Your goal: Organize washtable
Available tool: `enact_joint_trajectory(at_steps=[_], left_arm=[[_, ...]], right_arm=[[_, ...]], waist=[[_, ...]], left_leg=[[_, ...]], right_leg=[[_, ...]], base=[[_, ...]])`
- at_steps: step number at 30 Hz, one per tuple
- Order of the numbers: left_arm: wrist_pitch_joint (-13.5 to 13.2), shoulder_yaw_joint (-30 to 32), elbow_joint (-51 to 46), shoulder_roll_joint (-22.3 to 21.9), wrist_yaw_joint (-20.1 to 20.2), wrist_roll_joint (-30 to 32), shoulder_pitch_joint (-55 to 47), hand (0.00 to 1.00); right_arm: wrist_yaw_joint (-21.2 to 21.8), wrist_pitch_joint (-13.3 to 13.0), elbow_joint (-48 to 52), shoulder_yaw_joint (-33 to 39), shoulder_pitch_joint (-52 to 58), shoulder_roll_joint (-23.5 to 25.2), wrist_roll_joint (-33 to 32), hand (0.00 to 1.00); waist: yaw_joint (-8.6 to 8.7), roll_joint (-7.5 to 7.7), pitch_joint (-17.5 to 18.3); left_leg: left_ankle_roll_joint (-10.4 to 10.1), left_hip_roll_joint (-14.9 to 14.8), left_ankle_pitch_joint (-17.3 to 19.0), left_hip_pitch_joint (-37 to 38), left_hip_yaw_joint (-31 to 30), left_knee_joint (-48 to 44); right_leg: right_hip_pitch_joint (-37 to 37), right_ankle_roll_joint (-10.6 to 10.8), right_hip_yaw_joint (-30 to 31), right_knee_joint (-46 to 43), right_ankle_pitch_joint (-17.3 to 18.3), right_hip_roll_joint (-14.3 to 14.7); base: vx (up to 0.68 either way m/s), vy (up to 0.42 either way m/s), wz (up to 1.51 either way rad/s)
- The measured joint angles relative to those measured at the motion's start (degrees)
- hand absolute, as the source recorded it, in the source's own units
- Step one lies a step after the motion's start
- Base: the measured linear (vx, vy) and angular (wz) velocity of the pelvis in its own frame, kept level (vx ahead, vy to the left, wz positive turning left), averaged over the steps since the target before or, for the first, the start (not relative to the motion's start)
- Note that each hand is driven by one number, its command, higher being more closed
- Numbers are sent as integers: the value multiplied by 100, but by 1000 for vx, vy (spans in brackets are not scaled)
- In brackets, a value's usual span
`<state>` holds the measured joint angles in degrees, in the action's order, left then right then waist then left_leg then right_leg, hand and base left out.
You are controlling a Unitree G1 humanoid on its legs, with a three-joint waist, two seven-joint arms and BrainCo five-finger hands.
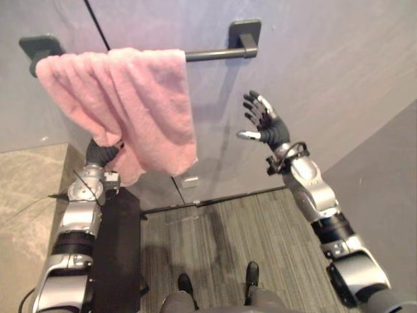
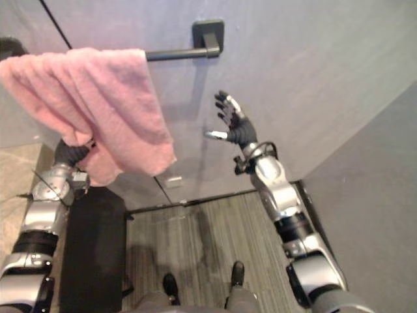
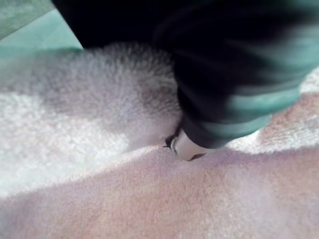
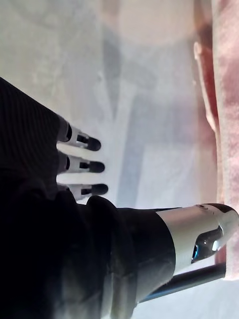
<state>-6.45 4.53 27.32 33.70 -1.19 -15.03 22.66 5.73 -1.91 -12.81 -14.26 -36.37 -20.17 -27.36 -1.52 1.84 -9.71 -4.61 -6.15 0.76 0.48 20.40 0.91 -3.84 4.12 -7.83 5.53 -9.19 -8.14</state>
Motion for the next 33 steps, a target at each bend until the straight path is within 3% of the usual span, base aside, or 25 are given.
enact_joint_trajectory(at_steps=[2, 12, 23, 30, 31, 33], left_arm=[[-4, 2, -1, -56, -11, -80, 117, 100], [-3, -24, 2, -156, -73, -230, 303, 100], [-4, -224, 3, -161, -275, -298, 648, 100], [-8, -234, 15, -200, -426, -343, 1026, 100], [-9, -235, 16, -201, -429, -343, 1072, 100], [-9, -234, 15, -200, -433, -343, 1156, 100]], right_arm=[[-99, 1, -56, -90, -348, -170, -110, 0], [-214, 127, -1077, -857, -1742, -341, -139, 0], [-273, 294, -2216, -1165, -2689, 617, -259, 0], [-437, 335, -2528, -1280, -3115, 1054, -252, 0], [-436, 334, -2567, -1280, -3208, 1108, -252, 100], [-437, 337, -2686, -1280, -3314, 1128, -252, 100]], waist=[[-76, 0, 0], [-75, -2, -1], [-137, -19, -14], [-144, -119, -130], [-156, -138, -189], [-164, -141, -194]], left_leg=[[2, 0, -2, -59, -26, -3], [23, 0, -99, -272, -110, 8], [29, -12, -320, -628, -335, 55], [13, -24, -430, -696, -482, 131], [6, -28, -448, -711, -490, 138], [-1, -28, -525, -776, -515, 199]], right_leg=[[-45, -9, -4, 0, -8, -1], [-216, -43, -57, 1, -68, 0], [-463, -85, -250, 3, -146, 6], [-473, -86, -359, 4, -145, 20], [-486, -86, -367, 4, -145, 24], [-559, -88, -388, 3, -147, 34]], base=[[-24, -26, 6], [-24, -20, 4], [-53, -11, 10], [-30, 5, 10], [-20, 7, 4], [-6, 2, 8]])
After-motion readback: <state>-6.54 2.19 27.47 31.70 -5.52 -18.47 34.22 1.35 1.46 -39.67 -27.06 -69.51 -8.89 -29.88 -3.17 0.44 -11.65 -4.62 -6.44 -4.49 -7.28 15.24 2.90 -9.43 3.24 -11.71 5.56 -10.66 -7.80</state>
